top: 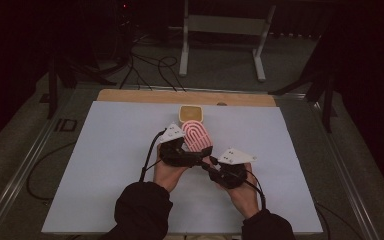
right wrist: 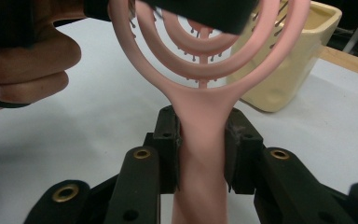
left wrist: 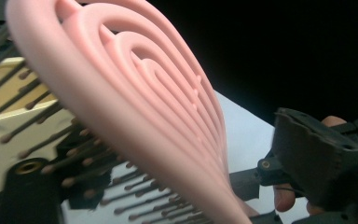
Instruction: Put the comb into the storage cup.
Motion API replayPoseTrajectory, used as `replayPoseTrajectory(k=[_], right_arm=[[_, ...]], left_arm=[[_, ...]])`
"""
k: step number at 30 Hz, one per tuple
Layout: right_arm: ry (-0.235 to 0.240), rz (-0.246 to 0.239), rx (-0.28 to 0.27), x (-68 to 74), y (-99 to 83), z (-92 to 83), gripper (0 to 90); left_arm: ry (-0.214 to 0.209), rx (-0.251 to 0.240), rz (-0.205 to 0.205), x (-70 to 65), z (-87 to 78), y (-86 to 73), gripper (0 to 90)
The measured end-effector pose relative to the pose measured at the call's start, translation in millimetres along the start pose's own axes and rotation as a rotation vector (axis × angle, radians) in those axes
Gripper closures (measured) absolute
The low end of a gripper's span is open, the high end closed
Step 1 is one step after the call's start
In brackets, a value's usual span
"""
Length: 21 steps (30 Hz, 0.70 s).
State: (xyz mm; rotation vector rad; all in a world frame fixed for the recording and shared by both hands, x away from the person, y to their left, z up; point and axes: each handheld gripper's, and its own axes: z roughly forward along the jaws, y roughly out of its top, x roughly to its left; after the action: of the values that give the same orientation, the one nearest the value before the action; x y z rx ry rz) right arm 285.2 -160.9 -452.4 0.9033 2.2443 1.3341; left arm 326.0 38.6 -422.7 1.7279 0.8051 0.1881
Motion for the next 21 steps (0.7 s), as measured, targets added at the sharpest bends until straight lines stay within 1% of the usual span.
replayPoseTrajectory(k=[3,5,6,7,10,12,14,17,21], right_arm=[[0.002,-0.003,0.002,0.7,-0.1,0.6,69.7],[0.009,0.005,-0.004,0.3,-0.2,0.5,69.7],[0.010,0.018,-0.006,0.1,-0.1,0.1,69.7],[0.008,0.019,-0.007,-0.2,-0.1,-0.2,69.7],[0.003,0.012,-0.011,-0.1,-0.1,-0.5,69.7],[0.002,0.010,-0.012,0.8,0.1,-0.4,69.7],[0.003,0.007,-0.012,1.5,0.2,-0.1,69.7],[0.005,0.006,-0.012,1.5,-0.1,0.2,69.7],[0.004,0.009,-0.007,1.4,-0.8,1.1,69.7]], left_arm=[[0.014,0.009,-0.006,-1.4,1.9,-0.1,26.8],[0.029,0.006,-0.012,-1.9,2.1,0.0,32.8],[0.027,0.006,-0.014,-1.8,2.2,0.0,34.8],[0.028,0.008,-0.017,-1.8,2.4,0.1,36.4],[0.036,0.010,-0.022,-2.1,3.5,-0.2,42.5],[0.038,0.008,-0.023,-2.2,3.7,-0.4,44.9],[0.032,0.000,-0.031,-1.8,3.1,-0.4,47.9],[0.016,-0.007,-0.053,-0.5,2.9,-0.4,50.2],[-0.002,-0.018,-0.072,0.7,2.2,-0.5,53.5]])
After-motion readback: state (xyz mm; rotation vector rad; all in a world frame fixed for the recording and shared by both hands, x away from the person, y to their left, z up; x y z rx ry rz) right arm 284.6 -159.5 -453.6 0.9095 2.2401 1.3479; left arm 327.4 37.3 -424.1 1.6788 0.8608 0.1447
